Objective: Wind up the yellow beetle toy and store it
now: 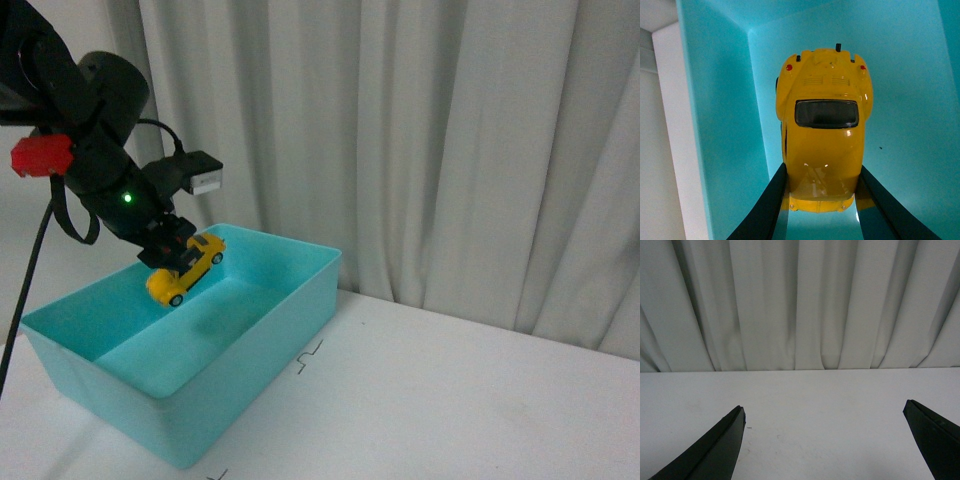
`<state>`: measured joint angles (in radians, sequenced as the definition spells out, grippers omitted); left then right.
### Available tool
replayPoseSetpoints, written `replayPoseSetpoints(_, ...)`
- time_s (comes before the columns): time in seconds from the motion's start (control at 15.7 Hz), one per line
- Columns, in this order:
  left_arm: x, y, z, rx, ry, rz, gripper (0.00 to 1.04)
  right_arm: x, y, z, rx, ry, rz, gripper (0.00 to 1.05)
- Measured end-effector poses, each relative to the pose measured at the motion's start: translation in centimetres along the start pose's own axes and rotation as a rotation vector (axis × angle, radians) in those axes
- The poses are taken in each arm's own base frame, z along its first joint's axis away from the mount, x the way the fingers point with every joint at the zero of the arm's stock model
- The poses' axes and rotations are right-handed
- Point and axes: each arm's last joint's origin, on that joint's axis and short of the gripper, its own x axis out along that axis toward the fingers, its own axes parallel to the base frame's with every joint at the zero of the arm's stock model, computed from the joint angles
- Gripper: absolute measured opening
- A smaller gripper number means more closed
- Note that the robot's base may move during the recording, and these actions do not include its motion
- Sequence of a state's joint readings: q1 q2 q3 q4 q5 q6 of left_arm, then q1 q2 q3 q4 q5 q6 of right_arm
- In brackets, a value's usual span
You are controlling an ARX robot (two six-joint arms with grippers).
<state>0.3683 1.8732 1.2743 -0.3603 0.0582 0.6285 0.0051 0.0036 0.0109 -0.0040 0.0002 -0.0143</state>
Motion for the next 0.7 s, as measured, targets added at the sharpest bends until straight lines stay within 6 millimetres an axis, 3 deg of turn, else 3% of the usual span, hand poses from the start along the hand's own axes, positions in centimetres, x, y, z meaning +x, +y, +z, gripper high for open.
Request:
replayPoseSetpoints(0.32, 5.1, -1.3, -1.1, -0.018, 0.095, -0.002, 0.32, 0.0, 0.0, 0.0, 0.0, 0.0, 0.0, 0.98)
replayPoseSetpoints(0.7, 7.3, -3.1, -0.7, 0.007, 0.122, -0.025, 0.32, 0.0, 0.0, 0.0, 0.0, 0.0, 0.0, 0.98)
